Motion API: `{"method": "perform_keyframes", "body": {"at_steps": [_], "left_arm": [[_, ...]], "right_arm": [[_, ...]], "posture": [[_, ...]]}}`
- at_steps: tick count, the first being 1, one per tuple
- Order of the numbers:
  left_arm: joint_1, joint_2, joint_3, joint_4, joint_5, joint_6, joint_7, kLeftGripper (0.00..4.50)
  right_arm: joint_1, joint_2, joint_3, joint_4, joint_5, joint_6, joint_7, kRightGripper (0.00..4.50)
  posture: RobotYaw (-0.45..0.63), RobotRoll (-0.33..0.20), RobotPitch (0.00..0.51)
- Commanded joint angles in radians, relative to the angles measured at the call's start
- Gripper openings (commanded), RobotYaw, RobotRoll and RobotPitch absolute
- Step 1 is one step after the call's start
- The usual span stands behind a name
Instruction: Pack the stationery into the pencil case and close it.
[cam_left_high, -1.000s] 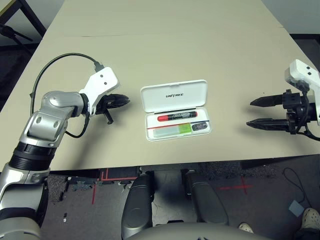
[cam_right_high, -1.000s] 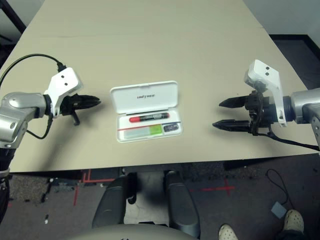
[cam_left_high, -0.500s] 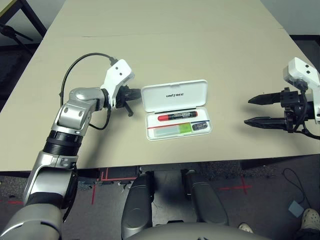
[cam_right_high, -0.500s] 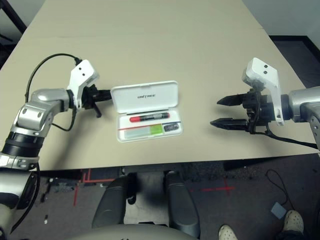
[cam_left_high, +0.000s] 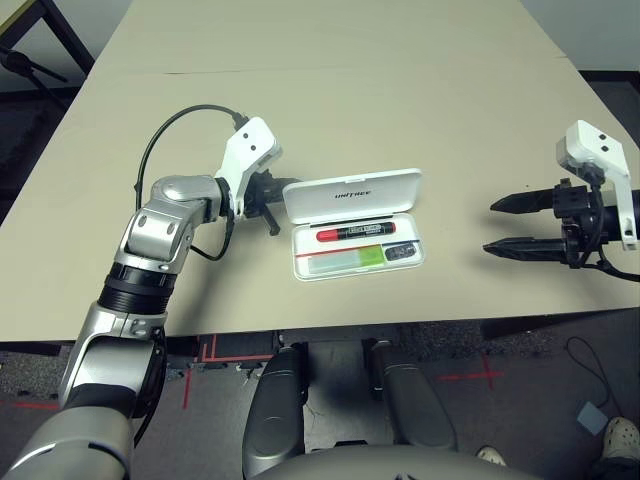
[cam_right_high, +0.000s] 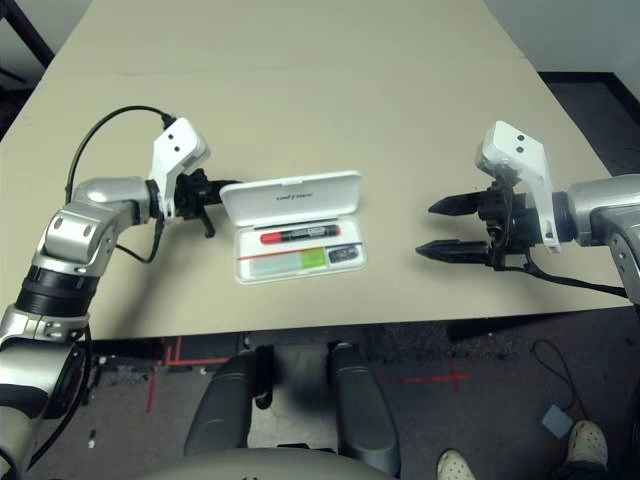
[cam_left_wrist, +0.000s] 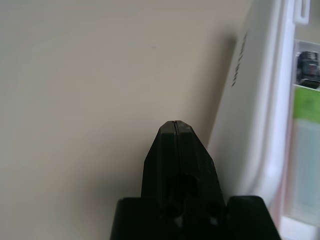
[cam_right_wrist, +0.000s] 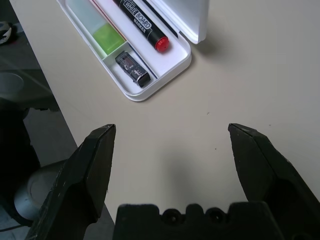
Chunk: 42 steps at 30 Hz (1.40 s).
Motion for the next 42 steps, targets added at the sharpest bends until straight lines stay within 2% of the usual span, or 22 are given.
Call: {"method": "perform_keyframes", "body": {"at_steps": [1,14,34,39,42], "left_arm": [[0.041,0.023,-0.026,-0.081,-0.027,0.029,-0.04,0.03],[0.128,0.04,-0.1,-0.231,-0.03,0.063,-0.054,0.03],[0.155,0.081,-0.258,-0.16,0.105,-0.076,-0.079,0.03],[0.173,0.079,-0.25,-0.161,0.108,-0.089,-0.075,0.03],[0.178,0.041,-0.182,-0.161,0.076,-0.113,-0.027,0.03]], "right_arm": [[-0.007,-0.002,0.025,0.013,-0.011,-0.017,0.007,4.5],[-0.023,-0.008,0.057,0.036,-0.029,-0.04,0.028,4.5],[-0.025,0.008,0.09,0.048,-0.07,-0.065,0.018,4.5],[-0.019,0.029,0.085,0.042,-0.074,-0.069,-0.004,4.5],[-0.024,0.055,0.072,0.051,-0.077,-0.078,-0.034,4.5]], "posture": [[-0.04,0.0,0.203],[-0.03,0.0,0.197],[-0.03,0.0,0.197],[-0.04,0.0,0.202],[-0.04,0.0,0.202]]}}
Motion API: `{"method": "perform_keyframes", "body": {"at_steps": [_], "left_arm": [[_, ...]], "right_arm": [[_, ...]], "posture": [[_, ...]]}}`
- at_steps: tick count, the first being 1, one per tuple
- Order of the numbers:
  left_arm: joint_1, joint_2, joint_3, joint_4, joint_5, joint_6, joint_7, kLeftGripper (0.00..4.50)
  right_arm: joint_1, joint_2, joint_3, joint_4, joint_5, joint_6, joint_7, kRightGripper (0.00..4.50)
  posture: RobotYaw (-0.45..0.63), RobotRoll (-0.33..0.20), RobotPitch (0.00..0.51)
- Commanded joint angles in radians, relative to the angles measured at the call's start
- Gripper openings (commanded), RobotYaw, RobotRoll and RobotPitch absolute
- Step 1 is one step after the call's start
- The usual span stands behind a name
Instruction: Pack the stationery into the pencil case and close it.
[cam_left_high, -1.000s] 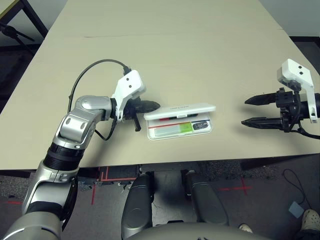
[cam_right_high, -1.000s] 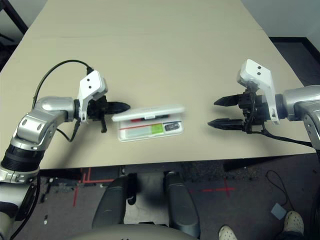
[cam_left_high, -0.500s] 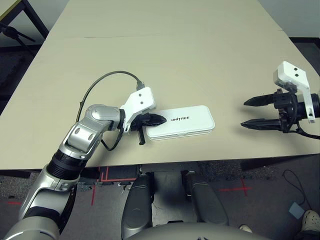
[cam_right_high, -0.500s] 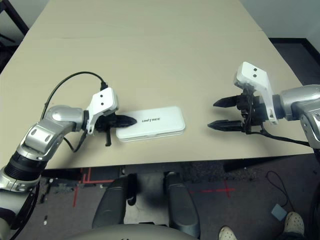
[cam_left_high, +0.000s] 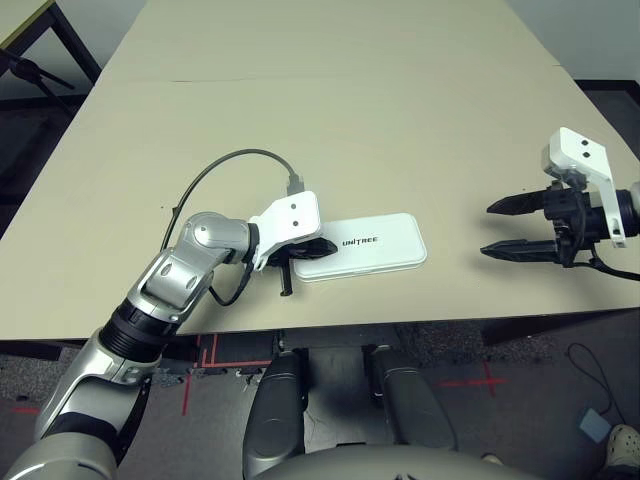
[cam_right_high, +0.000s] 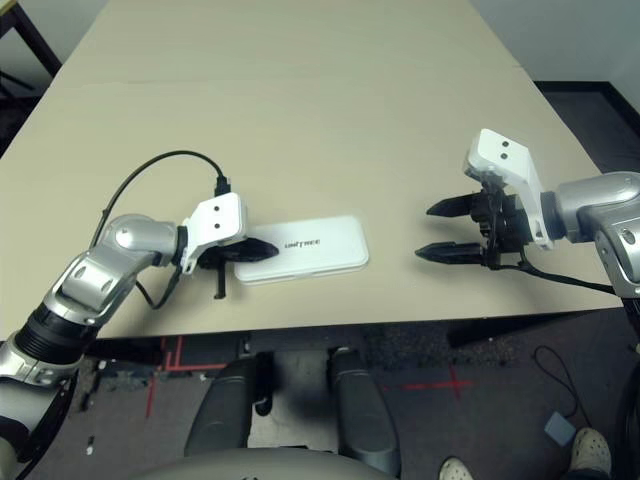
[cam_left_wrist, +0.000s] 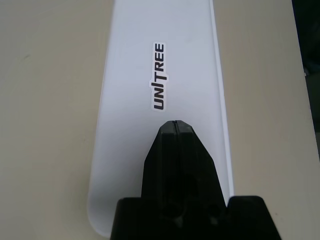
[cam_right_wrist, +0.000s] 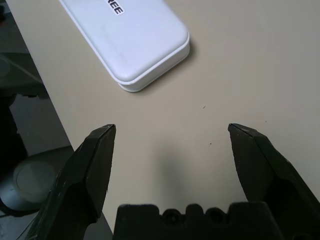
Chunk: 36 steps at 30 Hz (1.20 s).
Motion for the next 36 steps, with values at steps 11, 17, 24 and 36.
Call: {"method": "perform_keyframes", "body": {"at_steps": [11,17,24,36], "left_arm": [[0.109,-0.156,0.376,-0.015,-0.224,-0.013,0.2,3.74],[0.087,-0.217,0.568,0.079,-0.24,-0.081,0.391,4.48],[0.016,-0.22,0.71,0.299,-0.204,-0.24,0.576,4.48],[-0.09,-0.145,0.794,0.721,-0.144,-0.545,0.694,4.48]], "right_arm": [[-0.031,0.236,-0.128,0.129,0.001,-0.141,-0.256,4.5],[-0.086,0.354,-0.201,0.307,-0.063,-0.327,-0.459,4.5],[-0.175,0.423,-0.261,0.531,-0.137,-0.536,-0.691,4.5],[-0.292,0.436,-0.319,0.841,-0.199,-0.767,-0.957,4.5]], "posture": [[-0.02,0.0,0.203],[-0.01,0.0,0.199],[0.0,0.0,0.185],[-0.01,0.0,0.182]]}}
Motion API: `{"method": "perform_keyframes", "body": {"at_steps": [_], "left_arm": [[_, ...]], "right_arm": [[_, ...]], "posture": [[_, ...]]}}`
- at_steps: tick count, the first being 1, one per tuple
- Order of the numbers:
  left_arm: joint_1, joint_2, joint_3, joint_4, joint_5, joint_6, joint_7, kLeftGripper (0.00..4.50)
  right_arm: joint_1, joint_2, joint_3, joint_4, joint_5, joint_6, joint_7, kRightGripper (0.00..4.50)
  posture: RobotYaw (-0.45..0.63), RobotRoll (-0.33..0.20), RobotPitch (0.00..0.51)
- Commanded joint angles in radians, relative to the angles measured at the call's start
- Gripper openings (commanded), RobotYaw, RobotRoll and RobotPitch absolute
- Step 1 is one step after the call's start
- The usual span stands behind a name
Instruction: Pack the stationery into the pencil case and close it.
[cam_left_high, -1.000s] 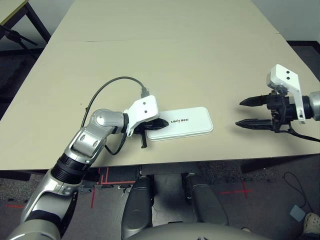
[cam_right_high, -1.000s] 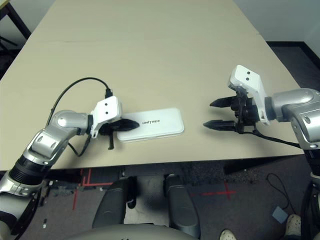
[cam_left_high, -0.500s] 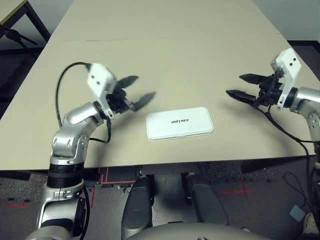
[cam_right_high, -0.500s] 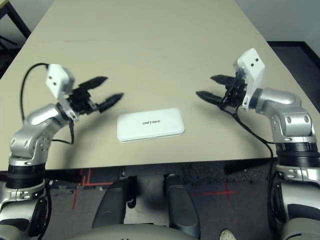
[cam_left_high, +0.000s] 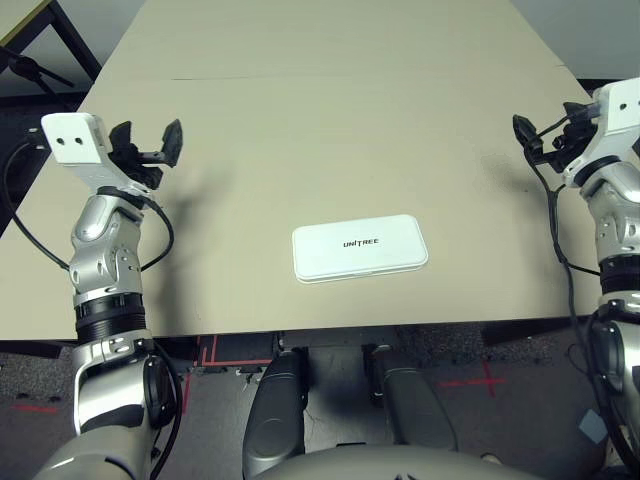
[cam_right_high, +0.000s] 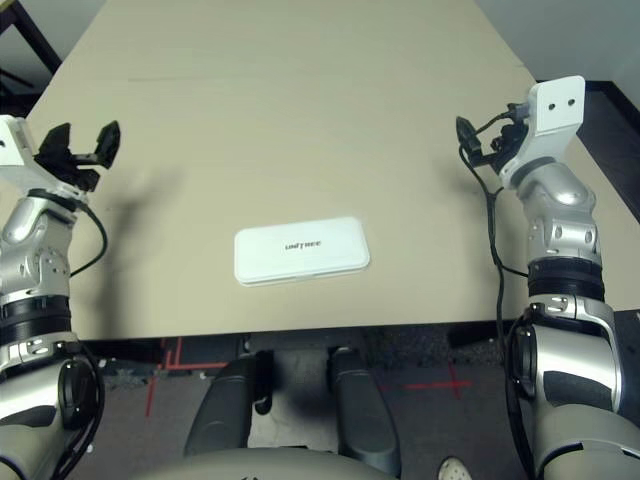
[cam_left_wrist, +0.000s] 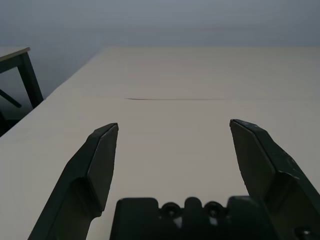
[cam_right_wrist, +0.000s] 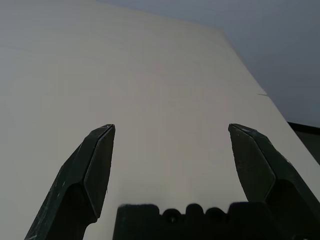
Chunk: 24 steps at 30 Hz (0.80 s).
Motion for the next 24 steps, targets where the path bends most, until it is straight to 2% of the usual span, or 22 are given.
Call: {"method": "perform_keyframes", "body": {"at_steps": [1,13,24], "left_arm": [[-0.016,0.018,0.015,0.098,0.017,-0.076,0.013,4.48],[-0.08,0.059,0.014,0.325,0.026,-0.222,0.025,4.48],[-0.107,0.045,-0.012,0.366,0.029,-0.241,0.004,4.48]], "right_arm": [[-0.027,-0.004,-0.034,0.076,-0.011,-0.049,-0.059,4.5],[-0.078,0.002,-0.037,0.262,-0.024,-0.138,-0.11,4.5],[-0.046,-0.001,-0.042,0.229,-0.017,-0.136,-0.084,4.5]], "posture": [[-0.01,0.0,0.182],[-0.04,0.0,0.198],[-0.08,0.0,0.214]]}}
